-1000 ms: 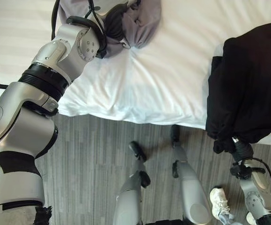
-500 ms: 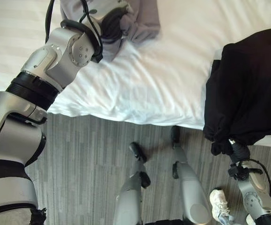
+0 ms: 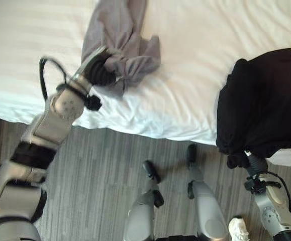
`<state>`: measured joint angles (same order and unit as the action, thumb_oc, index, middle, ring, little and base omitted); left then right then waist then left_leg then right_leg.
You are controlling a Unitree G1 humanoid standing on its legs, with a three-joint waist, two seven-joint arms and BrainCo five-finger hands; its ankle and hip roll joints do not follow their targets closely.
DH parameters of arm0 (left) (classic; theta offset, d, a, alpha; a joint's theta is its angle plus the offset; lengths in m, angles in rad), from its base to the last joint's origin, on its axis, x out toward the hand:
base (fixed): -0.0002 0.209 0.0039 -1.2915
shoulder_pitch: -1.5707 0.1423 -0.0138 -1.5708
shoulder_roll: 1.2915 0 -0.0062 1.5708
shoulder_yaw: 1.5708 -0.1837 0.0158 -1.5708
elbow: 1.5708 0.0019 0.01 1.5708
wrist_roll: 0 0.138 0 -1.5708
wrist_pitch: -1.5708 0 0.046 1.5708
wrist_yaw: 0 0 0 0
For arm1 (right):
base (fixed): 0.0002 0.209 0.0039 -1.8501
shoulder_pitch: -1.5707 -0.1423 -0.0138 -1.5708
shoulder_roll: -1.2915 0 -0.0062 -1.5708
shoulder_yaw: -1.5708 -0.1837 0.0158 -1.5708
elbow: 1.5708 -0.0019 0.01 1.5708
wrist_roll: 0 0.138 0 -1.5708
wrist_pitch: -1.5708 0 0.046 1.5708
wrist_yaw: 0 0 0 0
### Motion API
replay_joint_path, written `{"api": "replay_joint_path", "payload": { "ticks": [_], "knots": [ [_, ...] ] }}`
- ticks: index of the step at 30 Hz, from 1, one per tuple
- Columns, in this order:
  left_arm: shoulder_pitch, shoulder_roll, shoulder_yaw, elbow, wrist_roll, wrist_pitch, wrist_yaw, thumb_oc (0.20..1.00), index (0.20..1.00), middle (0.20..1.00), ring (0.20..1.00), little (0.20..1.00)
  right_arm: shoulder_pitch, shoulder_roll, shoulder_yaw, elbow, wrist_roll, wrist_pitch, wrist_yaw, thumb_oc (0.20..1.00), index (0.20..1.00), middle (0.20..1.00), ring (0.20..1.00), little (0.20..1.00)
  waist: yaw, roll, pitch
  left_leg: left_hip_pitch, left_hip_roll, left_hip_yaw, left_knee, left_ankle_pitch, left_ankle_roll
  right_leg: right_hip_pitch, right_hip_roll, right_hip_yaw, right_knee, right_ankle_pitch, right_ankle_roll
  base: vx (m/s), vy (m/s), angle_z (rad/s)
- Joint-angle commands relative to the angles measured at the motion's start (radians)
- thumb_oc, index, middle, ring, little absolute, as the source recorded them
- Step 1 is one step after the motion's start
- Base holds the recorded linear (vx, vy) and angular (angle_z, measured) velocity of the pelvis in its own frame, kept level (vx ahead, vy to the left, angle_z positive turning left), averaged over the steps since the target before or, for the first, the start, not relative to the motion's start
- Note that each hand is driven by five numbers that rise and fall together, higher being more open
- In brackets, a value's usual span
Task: Pick up bed clothes into laundry basket.
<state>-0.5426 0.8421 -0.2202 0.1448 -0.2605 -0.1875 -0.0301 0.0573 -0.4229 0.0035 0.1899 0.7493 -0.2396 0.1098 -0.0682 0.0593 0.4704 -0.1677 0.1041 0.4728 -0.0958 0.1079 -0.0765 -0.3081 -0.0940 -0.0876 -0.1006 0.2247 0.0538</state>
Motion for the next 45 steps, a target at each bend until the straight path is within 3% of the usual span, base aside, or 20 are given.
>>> {"api": "replay_joint_path", "payload": {
  "ticks": [1, 2, 4, 6, 7, 13, 19, 22, 28, 33, 34, 40, 43, 44, 45],
  "knots": [
    [-0.028, -0.026, 0.041, -0.009, -0.212, -0.094, -0.009, 0.2, 0.2, 0.2, 0.2, 0.2, -0.024, 0.004, -0.071, -0.145, 0.052, -0.078, -0.004, 0.2, 0.2, 0.2, 0.2, 0.2, 0.021, 0.021, -0.067, -0.004, 0.067, -0.094, 0.009, 0.032, -0.072, 0.083, -0.102, -0.041, 0.077, -0.095, 0.138, 0.04, 0.042, 0.16],
    [0.084, -0.075, 0.083, -0.05, -0.323, -0.102, -0.027, 0.2, 0.2, 0.2, 0.2, 0.2, -0.042, -0.007, -0.075, -0.196, 0.077, -0.084, -0.019, 0.2, 0.2, 0.2, 0.2, 0.2, 0.025, 0.025, -0.093, 0.04, 0.06, -0.096, 0.009, 0.025, -0.065, 0.114, -0.106, -0.041, 0.122, -0.128, 0.133, 0.03, 0.039, 0.18],
    [0.131, -0.099, 0.095, -0.068, -0.366, -0.101, -0.039, 0.2, 0.2, 0.2, 0.2, 0.2, -0.049, -0.009, -0.07, -0.212, 0.093, -0.083, -0.021, 0.2, 0.2, 0.2, 0.2, 0.2, 0.026, 0.029, -0.104, 0.058, 0.058, -0.096, 0.009, 0.023, -0.062, 0.126, -0.107, -0.04, 0.135, -0.139, 0.13, 0.01, 0.042, 0.07],
    [0.294, -0.174, 0.185, -0.125, -0.469, -0.101, -0.069, 0.2, 0.2, 0.2, 0.2, 0.2, -0.059, -0.019, -0.087, -0.294, 0.131, -0.082, -0.028, 0.2, 0.2, 0.2, 0.2, 0.2, 0.038, 0.025, -0.158, 0.134, 0.044, -0.1, 0.009, -0.001, -0.052, 0.192, -0.11, -0.045, 0.157, -0.171, 0.126, 0.05, 0.018, 0.01],
    [0.295, -0.174, 0.187, -0.126, -0.469, -0.101, -0.069, 0.2, 0.2, 0.2, 0.2, 0.2, -0.059, -0.019, -0.086, -0.295, 0.131, -0.082, -0.028, 0.2, 0.2, 0.2, 0.2, 0.2, 0.038, 0.025, -0.16, 0.132, 0.045, -0.099, 0.009, 0.001, -0.052, 0.19, -0.109, -0.044, 0.154, -0.167, 0.124, 0.05, 0.003, 0.01],
    [0.537, -0.334, 0.431, -0.263, -0.532, -0.133, -0.048, 0.2, 0.2, 0.2, 0.2, 0.2, -0.07, -0.089, -0.193, -0.495, 0.135, -0.089, -0.028, 0.2, 0.2, 0.2, 0.2, 0.2, 0.065, 0.0, -0.293, 0.262, 0.023, -0.085, 0.009, -0.049, -0.038, 0.317, -0.113, -0.066, 0.133, -0.193, 0.126, 0.07, -0.005, -0.01],
    [0.624, -0.436, 0.484, -0.342, -0.537, -0.126, -0.076, 0.2, 0.2, 0.2, 0.2, 0.2, -0.032, -0.045, -0.233, -0.606, 0.183, -0.081, 0.017, 0.2, 0.2, 0.2, 0.2, 0.2, 0.075, -0.014, -0.363, 0.32, 0.018, -0.089, 0.009, -0.076, -0.029, 0.388, -0.119, -0.086, 0.128, -0.211, 0.115, 0.09, -0.018, 0.04],
    [0.64, -0.471, 0.475, -0.362, -0.55, -0.116, -0.115, 0.2, 0.2, 0.2, 0.2, 0.2, -0.004, -0.013, -0.188, -0.652, 0.233, -0.052, 0.066, 0.2, 0.2, 0.2, 0.2, 0.2, 0.082, -0.018, -0.38, 0.341, 0.015, -0.094, 0.009, -0.081, -0.026, 0.414, -0.118, -0.098, 0.129, -0.22, 0.111, 0.04, -0.019, 0.04],
    [0.628, -0.501, 0.429, -0.347, -0.54, -0.112, -0.129, 0.2, 0.2, 0.2, 0.2, 0.2, 0.022, 0.02, -0.138, -0.63, 0.205, -0.031, 0.068, 0.2, 0.2, 0.2, 0.2, 0.2, 0.085, -0.018, -0.373, 0.354, 0.013, -0.097, 0.009, -0.081, -0.022, 0.426, -0.115, -0.107, 0.14, -0.229, 0.106, 0.0, -0.005, 0.01],
    [0.636, -0.494, 0.423, -0.341, -0.529, -0.109, -0.142, 0.2, 0.2, 0.2, 0.2, 0.2, 0.04, 0.018, -0.168, -0.616, 0.154, -0.029, 0.057, 0.2, 0.2, 0.2, 0.2, 0.2, 0.081, -0.015, -0.363, 0.356, 0.015, -0.108, 0.009, -0.079, -0.022, 0.428, -0.11, -0.106, 0.152, -0.237, 0.104, 0.0, -0.014, 0.07],
    [0.413, -0.387, 0.326, -0.267, -0.304, -0.136, -0.02, 0.2, 0.2, 0.2, 0.2, 0.2, -0.066, -0.035, -0.332, -0.326, -0.115, -0.087, -0.049, 0.2, 0.2, 0.2, 0.2, 0.2, -0.048, -0.048, -0.299, 0.303, -0.035, -0.074, 0.009, -0.168, -0.005, 0.256, -0.042, -0.05, 0.051, -0.101, 0.095, 0.0, 0.0, 0.0],
    [0.382, -0.399, 0.326, -0.271, -0.299, -0.141, 0.018, 0.2, 0.2, 0.2, 0.2, 0.2, -0.063, -0.039, -0.323, -0.323, -0.12, -0.09, -0.068, 0.2, 0.2, 0.2, 0.2, 0.2, -0.073, -0.056, -0.29, 0.341, -0.027, -0.06, 0.009, -0.188, -0.005, 0.258, -0.017, -0.011, 0.07, -0.124, 0.094, 0.04, -0.014, -0.04],
    [0.354, -0.374, 0.331, -0.28, -0.289, -0.15, 0.022, 0.2, 0.2, 0.2, 0.2, 0.2, -0.08, -0.067, -0.311, -0.319, -0.129, -0.084, -0.063, 0.2, 0.2, 0.2, 0.2, 0.2, -0.072, -0.066, -0.277, 0.373, -0.035, -0.043, 0.011, -0.165, -0.014, 0.254, 0.004, 0.031, 0.07, -0.127, 0.089, 0.08, -0.006, -0.72],
    [0.334, -0.356, 0.347, -0.29, -0.288, -0.161, 0.036, 0.2, 0.2, 0.2, 0.2, 0.2, -0.095, -0.082, -0.308, -0.323, -0.13, -0.09, -0.06, 0.2, 0.2, 0.2, 0.2, 0.2, -0.065, -0.082, -0.264, 0.352, -0.035, -0.078, 0.073, -0.17, -0.029, 0.248, 0.019, 0.07, 0.071, -0.118, 0.09, 0.03, 0.073, -1.21],
    [0.325, -0.33, 0.378, -0.312, -0.287, -0.187, 0.066, 0.2, 0.2, 0.2, 0.2, 0.2, -0.114, -0.108, -0.301, -0.322, -0.129, -0.098, -0.065, 0.2, 0.2, 0.2, 0.2, 0.2, -0.037, -0.098, -0.252, 0.329, -0.036, -0.241, 0.136, -0.183, -0.041, 0.225, 0.047, 0.17, 0.078, -0.105, 0.1, 0.03, 0.076, -1.38]
  ]
}}
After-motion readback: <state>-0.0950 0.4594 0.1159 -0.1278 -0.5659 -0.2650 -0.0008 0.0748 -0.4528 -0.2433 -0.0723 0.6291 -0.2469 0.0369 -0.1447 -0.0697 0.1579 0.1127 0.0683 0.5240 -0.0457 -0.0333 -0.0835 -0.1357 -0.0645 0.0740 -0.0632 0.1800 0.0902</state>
